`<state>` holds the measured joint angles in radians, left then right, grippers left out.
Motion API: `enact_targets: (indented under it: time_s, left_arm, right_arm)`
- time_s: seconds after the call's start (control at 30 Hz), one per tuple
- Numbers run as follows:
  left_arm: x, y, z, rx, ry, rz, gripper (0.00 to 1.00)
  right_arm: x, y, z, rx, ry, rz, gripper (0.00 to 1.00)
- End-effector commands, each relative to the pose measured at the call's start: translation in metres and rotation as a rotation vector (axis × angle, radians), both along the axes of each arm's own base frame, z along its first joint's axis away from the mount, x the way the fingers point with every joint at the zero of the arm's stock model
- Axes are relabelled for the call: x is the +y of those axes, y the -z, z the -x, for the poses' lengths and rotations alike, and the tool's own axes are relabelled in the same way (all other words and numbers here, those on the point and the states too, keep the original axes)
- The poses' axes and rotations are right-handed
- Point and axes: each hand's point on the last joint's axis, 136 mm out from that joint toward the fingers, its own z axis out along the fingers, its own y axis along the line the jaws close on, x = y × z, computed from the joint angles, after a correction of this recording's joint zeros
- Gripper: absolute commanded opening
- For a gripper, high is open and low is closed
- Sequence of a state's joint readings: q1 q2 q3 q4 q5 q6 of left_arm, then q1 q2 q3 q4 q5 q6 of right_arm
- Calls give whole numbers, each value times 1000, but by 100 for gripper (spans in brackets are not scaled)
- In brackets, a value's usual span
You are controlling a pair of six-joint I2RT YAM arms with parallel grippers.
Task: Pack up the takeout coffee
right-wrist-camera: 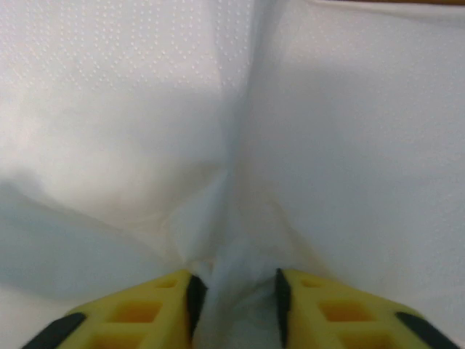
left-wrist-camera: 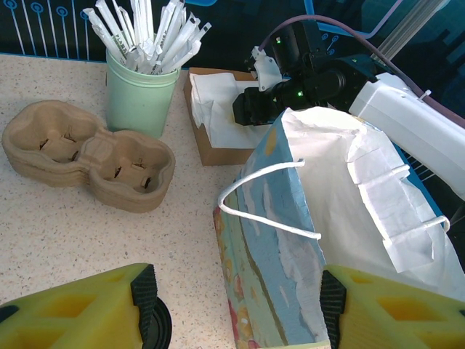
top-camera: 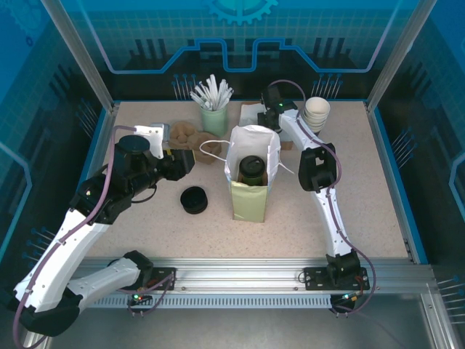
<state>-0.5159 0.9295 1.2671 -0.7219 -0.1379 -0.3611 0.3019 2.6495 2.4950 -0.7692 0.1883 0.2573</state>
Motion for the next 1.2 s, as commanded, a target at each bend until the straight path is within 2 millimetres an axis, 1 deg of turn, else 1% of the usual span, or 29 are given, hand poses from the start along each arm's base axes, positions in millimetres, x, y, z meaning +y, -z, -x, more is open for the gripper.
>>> enact_targets:
  time_s: [0.0,0.07,0.17,0.23,0.27,0.37,0.57,0.73,0.83,0.97,1.03,1.07,1.1,1.17]
  left_arm:
    - [0,-1,1,3,5,7,63]
    - [0,0,2,5,5,10,64]
    - [0,2,3,11,4,21,64]
    - [0,3,3,13,4,27,64]
    - [0,4,4,13,4,29,64]
    - [1,4,6,9,1,32,65]
    - [5,4,10,6,0,24,66]
    - [5,3,12,3,5,26,67]
    - [5,2,14,3,7,30,67]
    - [6,3,16,1,6,30,67]
    - [7,2,17,-3,6,36,67]
    - [7,3,17,-3,6,35,68]
    - [7,3,17,-2,7,33,68]
    - [7,4,17,-3,8,32,68]
  right_arm:
    - [0,-10,-3,-15,-8,-8,25]
    - [0,-18,-4,-28,-11,-10,21]
    - [0,-31,-4,-42,-15,-20,20]
    - [1,-40,-4,-54,-15,-28,13]
    - [2,-46,-4,-63,-19,-33,12]
    - [1,-61,-3,-83,-21,-40,11]
    - [1,-97,0,-129,-21,-56,5]
    - [2,-129,5,-171,-37,-75,4]
    - [2,-148,9,-193,-48,-80,0]
    - [-2,-183,17,-239,-48,-83,0]
    - [-3,-205,24,-265,-50,-92,0]
    - [-4,-209,26,-268,-51,-96,0]
    - [-5,-231,33,-299,-57,-113,0]
    - [4,-256,45,-325,-112,-161,0]
